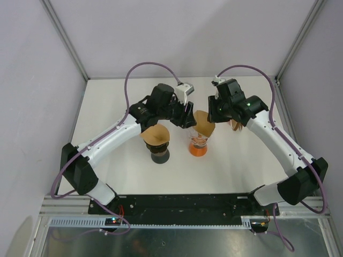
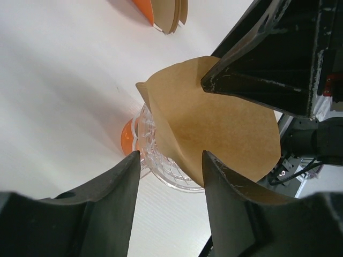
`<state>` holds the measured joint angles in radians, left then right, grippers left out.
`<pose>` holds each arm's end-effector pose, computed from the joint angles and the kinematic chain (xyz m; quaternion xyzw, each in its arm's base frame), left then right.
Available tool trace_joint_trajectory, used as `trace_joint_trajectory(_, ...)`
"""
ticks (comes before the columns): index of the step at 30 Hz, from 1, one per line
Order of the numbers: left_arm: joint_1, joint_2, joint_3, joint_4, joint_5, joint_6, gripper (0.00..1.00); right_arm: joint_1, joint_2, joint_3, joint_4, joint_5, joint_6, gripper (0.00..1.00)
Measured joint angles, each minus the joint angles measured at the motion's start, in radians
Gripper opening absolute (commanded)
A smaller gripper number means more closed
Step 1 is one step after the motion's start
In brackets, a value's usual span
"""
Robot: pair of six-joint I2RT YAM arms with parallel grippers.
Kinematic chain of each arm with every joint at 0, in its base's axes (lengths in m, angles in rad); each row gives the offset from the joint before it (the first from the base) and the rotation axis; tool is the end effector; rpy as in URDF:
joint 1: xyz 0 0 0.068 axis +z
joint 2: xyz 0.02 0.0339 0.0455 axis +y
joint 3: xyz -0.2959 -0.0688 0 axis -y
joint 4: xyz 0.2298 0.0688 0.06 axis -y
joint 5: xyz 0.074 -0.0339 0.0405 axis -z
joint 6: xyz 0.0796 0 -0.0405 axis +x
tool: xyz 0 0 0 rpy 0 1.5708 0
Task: Place the coffee filter in the dripper
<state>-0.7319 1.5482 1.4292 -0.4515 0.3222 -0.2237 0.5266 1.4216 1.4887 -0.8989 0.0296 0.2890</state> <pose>0.2617 -0.2690 0.3609 0.2922 0.8190 -0.3426 0.3556 0.2646 0.1511 0.3679 -0.1052 0.9265 0.1305 0.3370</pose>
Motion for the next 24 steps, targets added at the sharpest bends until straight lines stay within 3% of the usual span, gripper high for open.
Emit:
trace_joint_trajectory(12, 0.000, -0.024, 0.000, -0.001, -0.004, 0.024, 0.66, 0.014, 0.000, -0.002, -0.001, 0.008, -0.018, 0.47)
trace_joint_trajectory(19, 0.000, -0.028, 0.000, -0.001, -0.004, 0.032, 0.71, 0.055, -0.016, 0.015, -0.002, 0.050, -0.046, 0.58)
trace_joint_trajectory(24, 0.000, -0.034, 0.000, -0.001, -0.004, 0.037, 0.76, 0.082, -0.042, 0.064, 0.000, 0.097, -0.072, 0.58)
